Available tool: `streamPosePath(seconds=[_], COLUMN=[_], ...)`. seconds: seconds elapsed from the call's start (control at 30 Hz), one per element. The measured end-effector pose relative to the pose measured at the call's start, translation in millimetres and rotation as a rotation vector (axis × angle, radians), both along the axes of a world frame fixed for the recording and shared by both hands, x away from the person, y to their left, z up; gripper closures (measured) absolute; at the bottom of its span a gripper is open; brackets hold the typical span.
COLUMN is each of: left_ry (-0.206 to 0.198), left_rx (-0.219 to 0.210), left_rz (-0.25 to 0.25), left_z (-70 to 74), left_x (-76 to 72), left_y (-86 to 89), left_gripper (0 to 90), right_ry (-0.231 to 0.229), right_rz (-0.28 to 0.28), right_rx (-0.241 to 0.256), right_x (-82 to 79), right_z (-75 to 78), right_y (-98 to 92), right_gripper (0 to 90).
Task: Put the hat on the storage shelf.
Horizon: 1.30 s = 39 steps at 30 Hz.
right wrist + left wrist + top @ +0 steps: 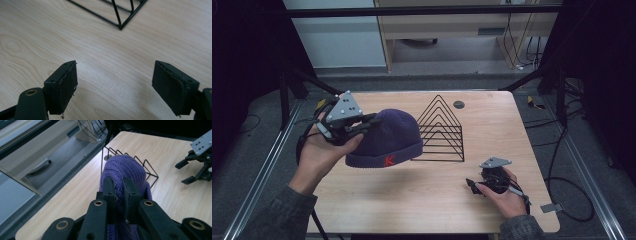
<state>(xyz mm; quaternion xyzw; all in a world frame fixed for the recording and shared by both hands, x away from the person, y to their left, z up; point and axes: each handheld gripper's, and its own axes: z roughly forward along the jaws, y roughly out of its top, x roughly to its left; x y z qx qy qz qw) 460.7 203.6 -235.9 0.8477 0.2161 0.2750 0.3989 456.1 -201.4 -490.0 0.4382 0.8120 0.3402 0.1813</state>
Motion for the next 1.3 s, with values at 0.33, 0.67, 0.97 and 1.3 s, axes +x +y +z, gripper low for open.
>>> streamPosePath(seconds=[0.33,0.67,0.97,1.3], left_ry=[-0.020,-0.009,-0.026,-0.038], left_rx=[-0.006,-0.057,-0.059,-0.068], left_rz=[-0.023,-0.042,-0.073,-0.108], left_z=[19.5,24.3,31.8,38.0], left_x=[-0.1,-3.8,-5.3,-7.1], left_y=[-2.9,-16.7,-24.8,-41.2], left_gripper=[81.5,81.5,81.5,81.4], right_ry=[-0.127,-0.222,-0.265,-0.258], right_rz=[0.019,0.107,0.196,0.220], right_rx=[0.035,0.057,0.081,0.104], right_x=[-14.2,-36.8,-43.9,-37.6], right_z=[40.5,86.4,118.9,129.2], right_y=[10.3,34.7,54.3,59.5], right_gripper=[25.6,26.8,28.6,31.4])
